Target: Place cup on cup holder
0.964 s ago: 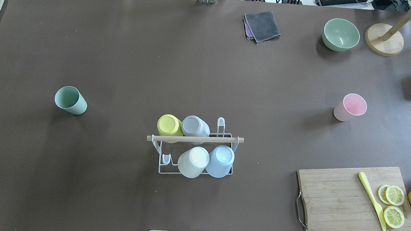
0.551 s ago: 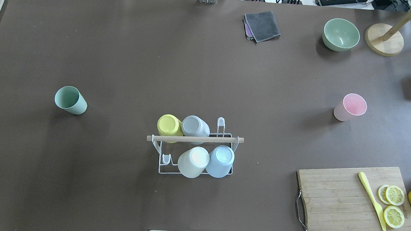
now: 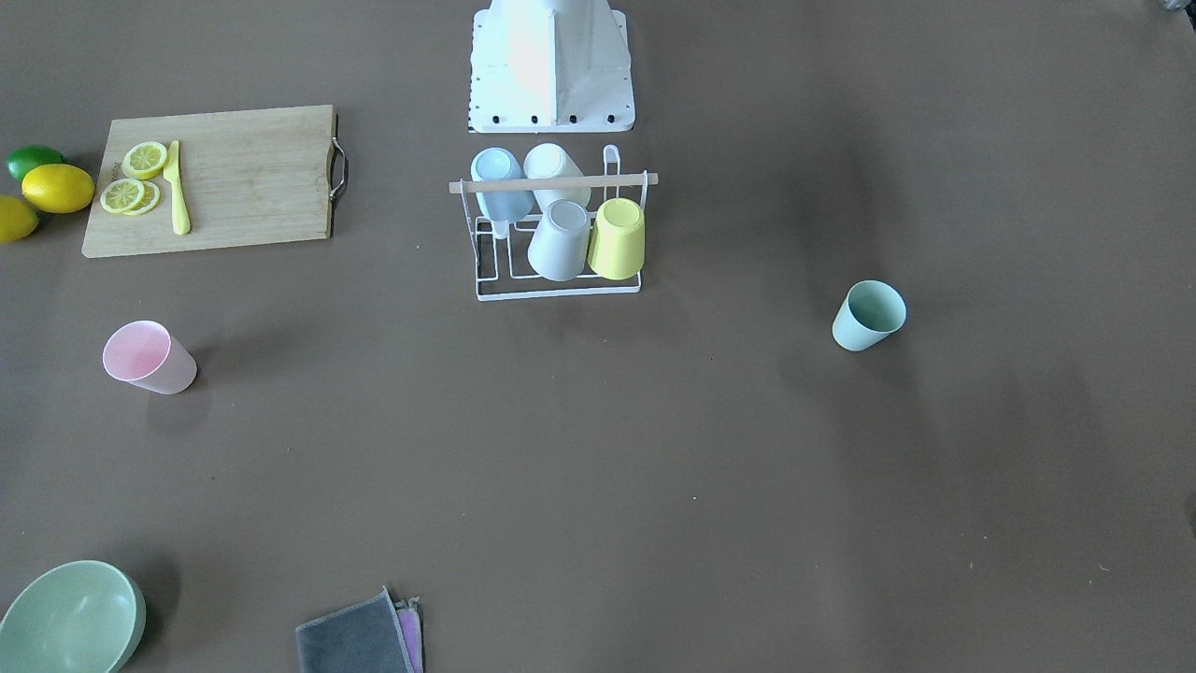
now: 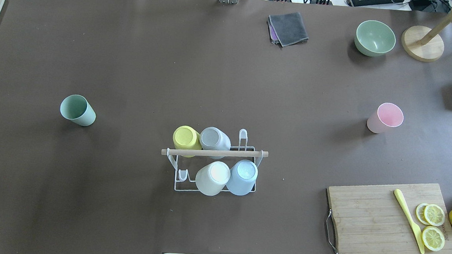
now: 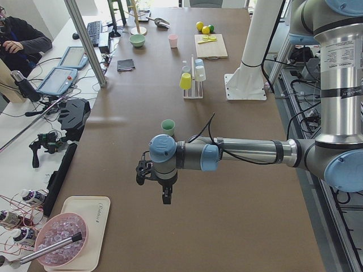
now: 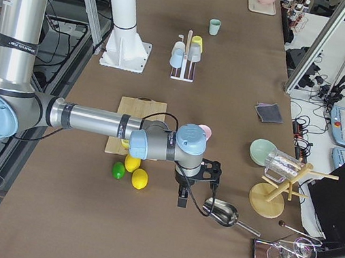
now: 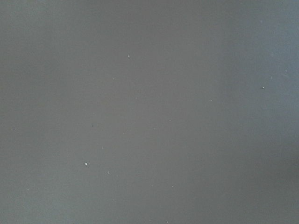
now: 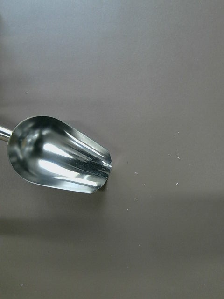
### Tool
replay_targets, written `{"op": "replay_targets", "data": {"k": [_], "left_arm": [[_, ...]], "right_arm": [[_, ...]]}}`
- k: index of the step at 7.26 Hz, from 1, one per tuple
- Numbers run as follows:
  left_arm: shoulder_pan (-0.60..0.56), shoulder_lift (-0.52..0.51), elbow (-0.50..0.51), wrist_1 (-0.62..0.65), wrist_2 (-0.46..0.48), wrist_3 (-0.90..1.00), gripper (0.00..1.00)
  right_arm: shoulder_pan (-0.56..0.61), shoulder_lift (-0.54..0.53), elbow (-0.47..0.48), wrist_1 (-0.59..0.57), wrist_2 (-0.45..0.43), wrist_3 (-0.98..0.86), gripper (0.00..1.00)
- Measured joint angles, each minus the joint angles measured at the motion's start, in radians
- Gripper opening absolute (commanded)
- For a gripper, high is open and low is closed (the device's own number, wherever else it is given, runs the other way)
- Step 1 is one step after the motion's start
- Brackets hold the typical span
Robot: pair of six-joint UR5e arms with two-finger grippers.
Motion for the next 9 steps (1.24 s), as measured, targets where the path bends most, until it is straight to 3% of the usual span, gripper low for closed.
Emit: {"op": "replay_targets", "data": {"k": [6,9], "left_arm": [[0.001,-0.094,-0.026,0.001,-0.021,0.003,0.98],[0.048,-0.226,-0.046,0.007,-0.052,-0.008,0.98]], "right_arm": [[-0.002,0.005,-0.026,-0.025,-0.007,0.016,1.00],[-0.044,0.121,-0.019,-0.236,-0.014,-0.007,1.00]]}}
